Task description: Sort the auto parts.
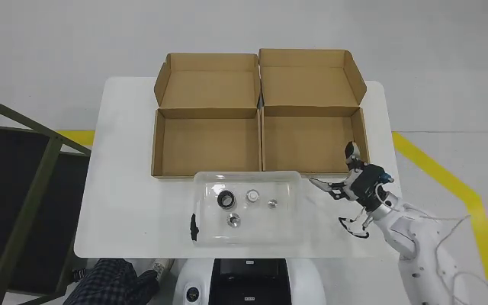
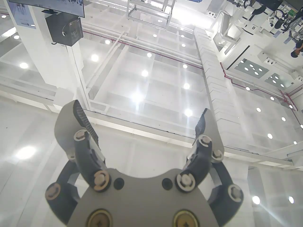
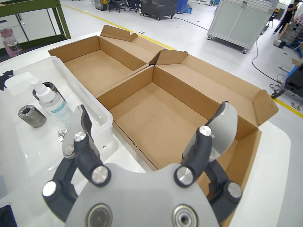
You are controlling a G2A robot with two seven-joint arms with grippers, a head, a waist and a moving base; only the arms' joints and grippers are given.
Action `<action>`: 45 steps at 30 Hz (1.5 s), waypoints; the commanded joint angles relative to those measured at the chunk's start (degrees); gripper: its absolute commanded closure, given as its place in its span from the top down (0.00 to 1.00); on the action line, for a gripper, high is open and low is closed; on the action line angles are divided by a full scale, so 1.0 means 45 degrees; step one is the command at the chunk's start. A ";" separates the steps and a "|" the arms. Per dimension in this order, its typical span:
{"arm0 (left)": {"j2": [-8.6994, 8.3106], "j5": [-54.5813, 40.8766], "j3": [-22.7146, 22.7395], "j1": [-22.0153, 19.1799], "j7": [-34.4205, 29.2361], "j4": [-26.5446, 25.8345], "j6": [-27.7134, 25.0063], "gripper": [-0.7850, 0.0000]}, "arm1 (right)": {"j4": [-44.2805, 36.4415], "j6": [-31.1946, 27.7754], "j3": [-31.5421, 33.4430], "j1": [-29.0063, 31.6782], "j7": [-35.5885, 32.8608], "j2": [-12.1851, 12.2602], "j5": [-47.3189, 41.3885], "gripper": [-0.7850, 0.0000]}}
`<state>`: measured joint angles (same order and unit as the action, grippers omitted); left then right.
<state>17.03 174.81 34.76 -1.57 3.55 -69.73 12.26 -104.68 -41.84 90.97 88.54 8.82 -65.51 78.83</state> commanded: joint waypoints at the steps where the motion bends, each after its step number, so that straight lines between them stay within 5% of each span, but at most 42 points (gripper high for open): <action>1: 0.0000 0.0000 0.0000 0.0000 0.0000 0.0000 0.0000 1.00 | -0.0047 -0.0298 -0.0289 -0.0198 -0.0234 0.0012 0.0021 1.00; 20: 0.0000 0.0000 0.0000 0.0000 0.0000 0.0000 0.0000 1.00 | -0.0372 -0.2900 -0.2871 -0.1670 -0.2571 0.0110 -0.0388 1.00; 45: 0.0000 0.0000 0.0000 0.0000 0.0000 0.0000 0.0000 1.00 | 0.0886 -0.2668 -0.6102 -0.3486 -0.4336 -0.0046 0.0231 1.00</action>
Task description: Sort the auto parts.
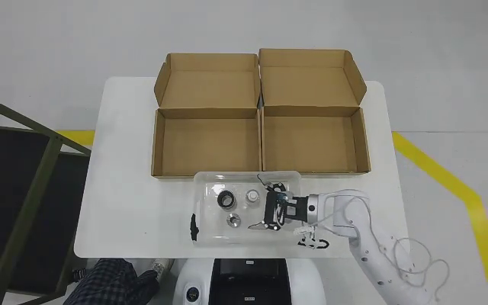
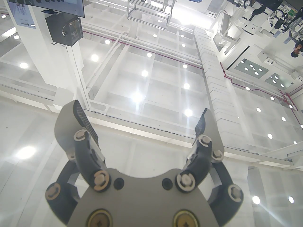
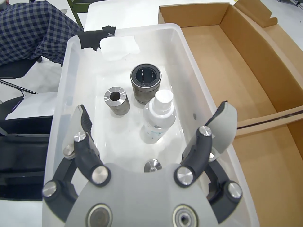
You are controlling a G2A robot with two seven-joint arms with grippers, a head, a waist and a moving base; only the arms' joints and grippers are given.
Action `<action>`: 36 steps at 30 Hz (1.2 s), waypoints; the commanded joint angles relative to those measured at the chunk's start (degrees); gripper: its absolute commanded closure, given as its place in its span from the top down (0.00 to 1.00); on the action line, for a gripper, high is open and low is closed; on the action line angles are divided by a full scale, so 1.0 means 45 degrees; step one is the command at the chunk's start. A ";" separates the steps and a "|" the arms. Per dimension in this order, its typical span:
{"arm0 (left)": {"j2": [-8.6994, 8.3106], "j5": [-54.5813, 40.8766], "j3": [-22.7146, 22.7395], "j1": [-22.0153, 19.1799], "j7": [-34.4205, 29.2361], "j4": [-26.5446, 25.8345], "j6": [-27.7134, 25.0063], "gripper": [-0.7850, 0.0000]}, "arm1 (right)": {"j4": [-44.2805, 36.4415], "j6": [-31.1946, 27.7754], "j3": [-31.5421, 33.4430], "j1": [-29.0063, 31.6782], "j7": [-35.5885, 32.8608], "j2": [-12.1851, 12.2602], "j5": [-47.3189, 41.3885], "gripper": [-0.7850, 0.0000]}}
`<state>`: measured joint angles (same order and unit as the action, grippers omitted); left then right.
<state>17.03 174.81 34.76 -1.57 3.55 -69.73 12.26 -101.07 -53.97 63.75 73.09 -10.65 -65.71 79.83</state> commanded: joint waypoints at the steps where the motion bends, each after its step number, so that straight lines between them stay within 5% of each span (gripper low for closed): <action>1: 0.0000 0.0000 0.0000 0.0000 0.0000 0.0000 0.0000 1.00 | 0.0151 0.0034 -0.0114 -0.0106 -0.0039 -0.0003 0.0031 1.00; 7: 0.0000 0.0000 0.0000 0.0000 0.0000 0.0000 0.0000 1.00 | 0.0495 0.0208 -0.0364 -0.0381 -0.0151 -0.0010 0.0048 1.00; 15: 0.0000 0.0000 0.0000 0.0000 0.0000 0.0000 0.0000 1.00 | 0.0913 0.0422 -0.0596 -0.0644 -0.0173 -0.0006 0.0082 0.64; 24: 0.0000 0.0000 0.0000 0.0000 0.0000 0.0000 0.0000 1.00 | 0.1250 0.0713 -0.0875 -0.0930 -0.0017 -0.0023 0.0126 0.40; 32: 0.0000 0.0000 0.0000 0.0000 0.0000 0.0000 0.0000 1.00 | 0.1220 0.0721 -0.1003 -0.0980 0.0312 0.0003 0.0127 0.03; 36: 0.0000 0.0000 0.0000 0.0000 0.0000 0.0000 0.0000 1.00 | 0.0923 0.0618 -0.0892 -0.0949 0.0474 0.0053 0.0060 0.00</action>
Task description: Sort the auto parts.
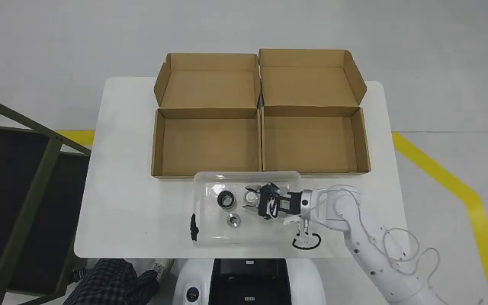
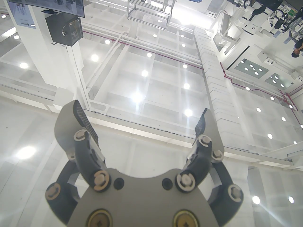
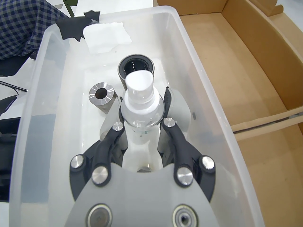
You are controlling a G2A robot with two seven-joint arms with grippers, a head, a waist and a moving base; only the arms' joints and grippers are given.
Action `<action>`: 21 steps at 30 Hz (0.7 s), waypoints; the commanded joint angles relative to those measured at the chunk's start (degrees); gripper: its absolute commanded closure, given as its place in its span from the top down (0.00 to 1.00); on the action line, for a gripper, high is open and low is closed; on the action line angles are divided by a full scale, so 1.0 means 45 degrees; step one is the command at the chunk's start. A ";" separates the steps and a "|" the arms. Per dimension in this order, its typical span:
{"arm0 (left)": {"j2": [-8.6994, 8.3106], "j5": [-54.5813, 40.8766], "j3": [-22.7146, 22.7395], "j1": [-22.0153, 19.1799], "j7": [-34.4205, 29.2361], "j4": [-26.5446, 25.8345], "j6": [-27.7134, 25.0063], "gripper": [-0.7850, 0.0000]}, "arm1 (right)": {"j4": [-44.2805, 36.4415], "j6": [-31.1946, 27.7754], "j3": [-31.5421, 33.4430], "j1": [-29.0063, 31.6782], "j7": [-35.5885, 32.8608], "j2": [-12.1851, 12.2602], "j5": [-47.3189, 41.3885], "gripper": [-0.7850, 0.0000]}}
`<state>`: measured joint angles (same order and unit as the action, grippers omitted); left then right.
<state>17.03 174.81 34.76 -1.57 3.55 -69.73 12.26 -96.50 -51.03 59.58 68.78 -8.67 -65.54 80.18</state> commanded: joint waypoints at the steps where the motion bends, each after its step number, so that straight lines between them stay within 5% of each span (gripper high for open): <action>1: 0.0000 0.0000 0.0000 0.0000 0.0000 0.0000 0.0000 1.00 | -0.0196 -0.0060 0.0074 0.0026 0.0059 0.0031 -0.0033 0.00; 21: 0.0000 0.0000 0.0000 0.0000 0.0000 0.0000 0.0000 1.00 | -0.1572 0.0912 0.1470 0.0616 0.3402 0.0140 -0.3079 0.00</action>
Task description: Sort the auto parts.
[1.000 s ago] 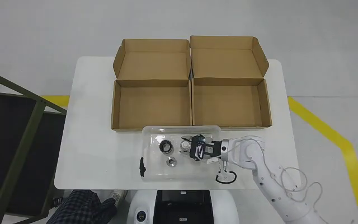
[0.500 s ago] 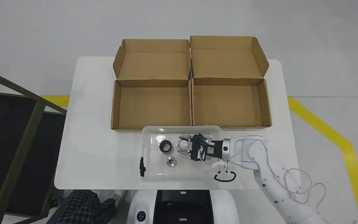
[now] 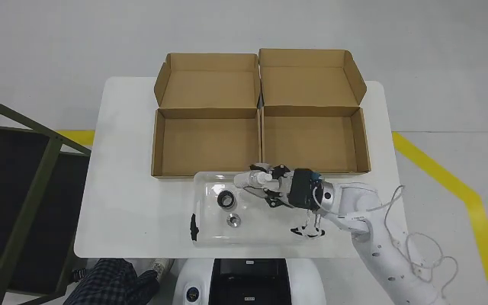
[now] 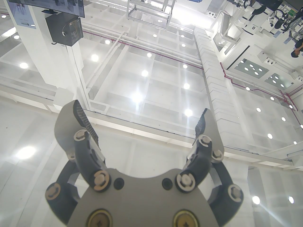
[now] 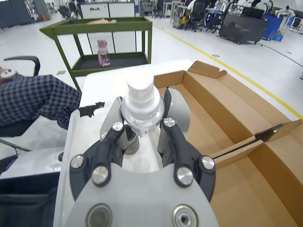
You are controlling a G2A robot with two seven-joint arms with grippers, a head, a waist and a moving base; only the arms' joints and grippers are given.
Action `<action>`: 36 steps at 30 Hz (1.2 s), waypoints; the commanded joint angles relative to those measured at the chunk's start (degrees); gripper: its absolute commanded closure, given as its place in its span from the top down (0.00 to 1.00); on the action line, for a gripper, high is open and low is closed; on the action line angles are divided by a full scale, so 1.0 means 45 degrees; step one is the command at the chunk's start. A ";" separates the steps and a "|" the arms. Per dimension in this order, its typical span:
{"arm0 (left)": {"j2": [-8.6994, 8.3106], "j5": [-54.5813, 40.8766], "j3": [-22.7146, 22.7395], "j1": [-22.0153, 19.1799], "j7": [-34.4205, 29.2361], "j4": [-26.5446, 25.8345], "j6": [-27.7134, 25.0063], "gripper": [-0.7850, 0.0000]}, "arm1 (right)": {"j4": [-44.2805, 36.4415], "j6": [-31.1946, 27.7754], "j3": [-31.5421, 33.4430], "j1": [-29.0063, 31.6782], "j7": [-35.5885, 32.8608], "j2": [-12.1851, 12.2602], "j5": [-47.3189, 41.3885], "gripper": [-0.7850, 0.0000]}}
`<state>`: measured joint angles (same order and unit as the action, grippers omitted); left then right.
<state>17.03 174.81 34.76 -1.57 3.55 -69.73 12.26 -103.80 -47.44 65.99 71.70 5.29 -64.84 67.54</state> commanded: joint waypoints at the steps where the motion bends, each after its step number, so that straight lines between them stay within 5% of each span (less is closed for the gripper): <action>1: 0.0000 0.0000 0.0000 0.0000 0.0000 0.0000 0.0000 1.00 | 0.0125 0.0229 0.0084 -0.0059 0.0523 -0.0033 -0.0473 0.00; 20: 0.0000 0.0000 0.0000 0.0000 0.0000 0.0000 0.0000 1.00 | 0.1481 0.1130 0.1841 -0.0517 0.3405 -0.0196 -0.4415 0.00; 36: 0.0000 0.0000 0.0000 0.0000 0.0000 0.0000 0.0000 1.00 | 0.1149 0.0867 0.2548 -0.0124 0.3993 -0.0270 -0.4940 0.00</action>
<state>17.03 174.81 34.76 -1.57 3.55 -69.73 12.26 -98.59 -43.43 77.56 71.17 23.35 -66.01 45.17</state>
